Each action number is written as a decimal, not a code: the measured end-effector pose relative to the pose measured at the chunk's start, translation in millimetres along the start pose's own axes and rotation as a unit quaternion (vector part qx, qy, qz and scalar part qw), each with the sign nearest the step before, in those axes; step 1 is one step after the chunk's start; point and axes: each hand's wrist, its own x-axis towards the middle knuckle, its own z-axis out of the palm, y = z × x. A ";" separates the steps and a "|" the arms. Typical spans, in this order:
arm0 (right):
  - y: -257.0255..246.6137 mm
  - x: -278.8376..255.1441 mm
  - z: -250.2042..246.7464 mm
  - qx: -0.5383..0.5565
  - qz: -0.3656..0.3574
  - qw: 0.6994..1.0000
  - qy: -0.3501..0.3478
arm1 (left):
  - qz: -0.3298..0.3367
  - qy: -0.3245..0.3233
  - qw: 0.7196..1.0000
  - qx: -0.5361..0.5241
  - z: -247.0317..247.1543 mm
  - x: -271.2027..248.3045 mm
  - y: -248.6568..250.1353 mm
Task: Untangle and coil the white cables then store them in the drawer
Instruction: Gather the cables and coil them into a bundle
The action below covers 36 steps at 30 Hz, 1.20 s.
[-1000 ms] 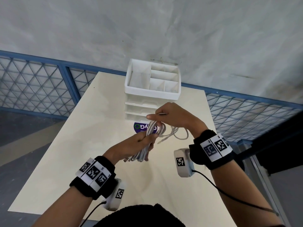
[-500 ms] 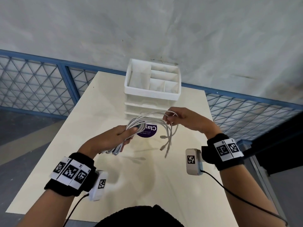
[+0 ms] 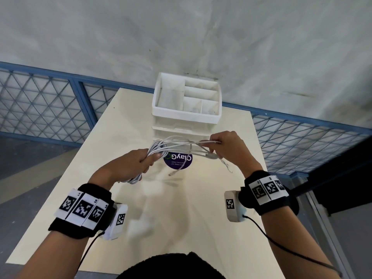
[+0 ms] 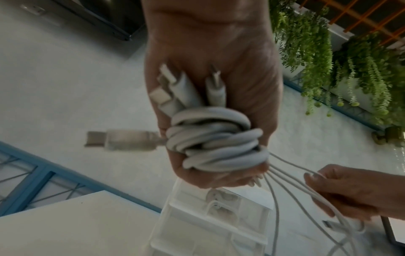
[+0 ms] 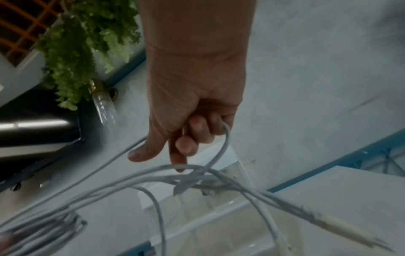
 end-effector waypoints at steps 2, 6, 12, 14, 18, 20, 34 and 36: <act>2.6 1.6 5.9 -0.112 0.026 0.993 0.006 | -0.002 -0.006 1.000 0.017 0.9 0.2 1.4; 19.7 7.2 22.4 0.102 0.073 0.990 -0.071 | 0.000 -0.016 1.000 0.024 0.7 -1.8 5.5; 1.5 -11.8 39.3 0.227 0.041 0.955 -0.188 | 0.022 -0.038 0.999 -0.010 7.0 -2.9 6.8; -5.4 -17.0 38.9 0.298 0.031 0.934 -0.196 | 0.022 -0.042 0.998 -0.036 9.4 -2.8 7.5; 3.6 -13.9 41.8 0.358 -0.021 0.926 -0.117 | 0.008 -0.045 0.990 -0.135 9.8 -5.4 5.4; 8.7 -9.7 42.0 0.283 -0.033 0.954 -0.097 | 0.003 -0.040 0.986 -0.162 9.0 -7.3 3.2; 5.8 -7.7 43.9 0.171 -0.072 0.982 0.034 | -0.008 -0.046 0.998 -0.039 23.6 1.9 -1.9; 9.4 -6.6 42.9 0.144 -0.094 0.984 0.038 | -0.013 -0.042 0.998 -0.039 21.9 2.8 -3.2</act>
